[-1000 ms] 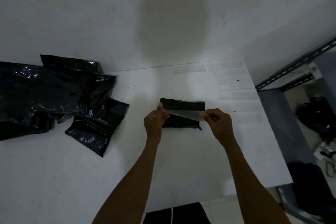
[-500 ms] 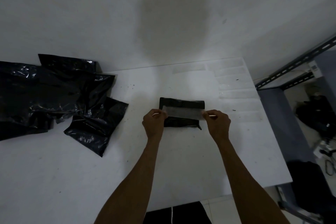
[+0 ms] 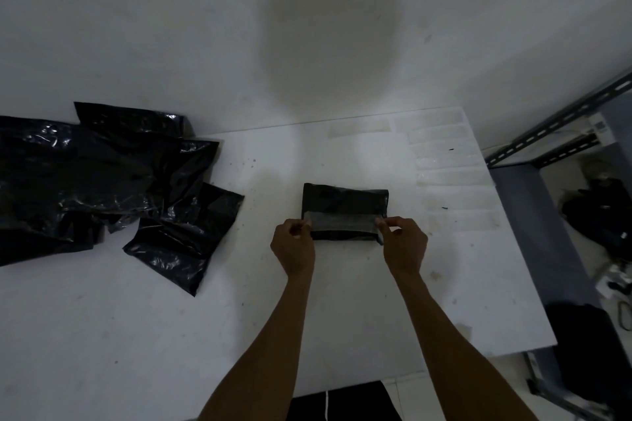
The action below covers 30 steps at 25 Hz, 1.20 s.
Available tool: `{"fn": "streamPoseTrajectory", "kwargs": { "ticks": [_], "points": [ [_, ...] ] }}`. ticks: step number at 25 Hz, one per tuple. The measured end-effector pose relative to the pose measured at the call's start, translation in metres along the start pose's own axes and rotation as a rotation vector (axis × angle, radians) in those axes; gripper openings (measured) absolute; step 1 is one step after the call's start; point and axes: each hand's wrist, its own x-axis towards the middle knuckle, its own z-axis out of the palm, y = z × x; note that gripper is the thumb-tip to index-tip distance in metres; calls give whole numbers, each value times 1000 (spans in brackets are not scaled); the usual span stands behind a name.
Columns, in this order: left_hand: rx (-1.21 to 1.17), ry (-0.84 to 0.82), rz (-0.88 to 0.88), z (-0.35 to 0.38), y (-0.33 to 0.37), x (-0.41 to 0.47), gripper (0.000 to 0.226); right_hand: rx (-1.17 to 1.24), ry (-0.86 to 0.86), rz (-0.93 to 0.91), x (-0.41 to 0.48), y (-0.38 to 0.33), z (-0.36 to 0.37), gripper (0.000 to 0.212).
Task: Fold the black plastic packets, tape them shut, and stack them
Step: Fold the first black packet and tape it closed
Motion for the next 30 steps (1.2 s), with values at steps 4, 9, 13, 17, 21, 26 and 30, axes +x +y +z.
{"fn": "streamPoseTrajectory", "kwargs": {
  "ticks": [4,9,13,17,21,26,30],
  "points": [
    [-47,-12,-6,0,-1,0,12,3,29,-8,-4,0,4,25],
    [-138,-80,-116,-4,-12,7,21,22,-16,63,-7,5,7,56],
    [48,29,110,-17,-6,2,22,20,93,-133,-12,6,-2,51],
    [318,-200,828,-9,-1,10,12,-206,66,-698,-12,-1,12,22],
    [363,-408,788,2,-9,30,13,-242,-168,-758,-3,-6,33,19],
    [195,-489,719,-13,-15,47,20,-222,-179,-685,4,9,22,21],
    [58,-351,543,-10,-18,34,19,-178,-75,-617,-5,12,14,24]
  ]
}}
